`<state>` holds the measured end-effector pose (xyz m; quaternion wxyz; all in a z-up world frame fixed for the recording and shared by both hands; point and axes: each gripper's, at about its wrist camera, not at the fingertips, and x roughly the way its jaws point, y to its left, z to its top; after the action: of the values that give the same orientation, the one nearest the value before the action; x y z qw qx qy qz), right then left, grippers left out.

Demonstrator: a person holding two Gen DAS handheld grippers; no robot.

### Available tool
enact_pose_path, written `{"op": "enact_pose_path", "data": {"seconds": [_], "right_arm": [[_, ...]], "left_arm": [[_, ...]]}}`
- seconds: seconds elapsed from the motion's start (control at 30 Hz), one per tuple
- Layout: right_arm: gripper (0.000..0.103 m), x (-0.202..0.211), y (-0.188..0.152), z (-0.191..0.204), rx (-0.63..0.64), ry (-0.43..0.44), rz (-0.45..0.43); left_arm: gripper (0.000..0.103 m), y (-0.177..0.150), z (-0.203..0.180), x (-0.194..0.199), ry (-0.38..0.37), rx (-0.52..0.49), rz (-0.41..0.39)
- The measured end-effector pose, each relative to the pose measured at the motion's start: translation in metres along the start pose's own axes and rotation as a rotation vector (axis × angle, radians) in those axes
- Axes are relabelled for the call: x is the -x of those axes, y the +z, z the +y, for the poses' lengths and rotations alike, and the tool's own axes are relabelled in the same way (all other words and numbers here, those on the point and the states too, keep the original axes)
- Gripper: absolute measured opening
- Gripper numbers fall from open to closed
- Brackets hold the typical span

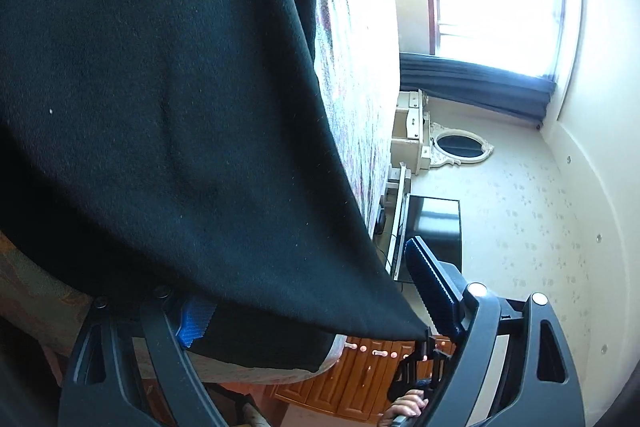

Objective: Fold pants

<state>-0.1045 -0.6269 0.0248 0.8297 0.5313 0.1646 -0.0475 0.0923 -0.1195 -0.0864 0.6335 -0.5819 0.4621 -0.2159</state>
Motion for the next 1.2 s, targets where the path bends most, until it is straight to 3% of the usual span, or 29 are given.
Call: {"op": "enact_pose_path", "data": {"seconds": [0.07, 0.1, 0.13, 0.2, 0.37, 0.53, 0.7, 0.87, 1.03, 1.1, 1.2], "right_arm": [[0.006, 0.003, -0.003, -0.009, -0.018, -0.005, 0.004], [0.006, 0.004, -0.004, -0.013, -0.026, -0.008, 0.003], [0.006, 0.006, -0.007, -0.015, -0.030, -0.008, 0.003], [0.006, 0.012, -0.011, -0.019, -0.043, -0.004, 0.000], [0.006, 0.032, -0.018, -0.030, -0.066, 0.014, -0.005], [0.006, 0.048, -0.032, -0.052, -0.074, -0.037, 0.015], [0.006, 0.047, -0.051, -0.094, -0.127, -0.129, 0.046], [0.006, 0.043, -0.063, -0.120, -0.185, -0.144, 0.075], [0.021, 0.038, -0.071, -0.126, -0.225, -0.131, 0.096], [0.025, 0.033, -0.075, -0.125, -0.233, -0.129, 0.107], [0.025, 0.026, -0.079, -0.125, -0.226, -0.141, 0.109]], "left_arm": [[0.056, 0.001, 0.001, 0.003, 0.033, -0.017, 0.009], [0.035, -0.001, -0.002, 0.002, 0.062, -0.054, 0.020], [0.022, 0.000, -0.004, 0.003, 0.087, -0.094, 0.026], [0.019, 0.000, -0.004, 0.007, 0.097, -0.121, 0.027], [0.018, -0.006, -0.012, 0.021, 0.121, -0.193, 0.026], [0.018, -0.010, -0.011, 0.034, 0.146, -0.226, 0.046], [0.018, -0.003, 0.007, 0.039, 0.205, -0.193, 0.054], [0.019, -0.002, 0.010, 0.039, 0.174, -0.184, 0.053], [0.050, -0.002, 0.004, 0.036, 0.125, -0.191, 0.054], [0.055, -0.002, 0.000, 0.033, 0.119, -0.194, 0.047], [0.055, -0.003, -0.001, 0.028, 0.137, -0.224, 0.039]]}}
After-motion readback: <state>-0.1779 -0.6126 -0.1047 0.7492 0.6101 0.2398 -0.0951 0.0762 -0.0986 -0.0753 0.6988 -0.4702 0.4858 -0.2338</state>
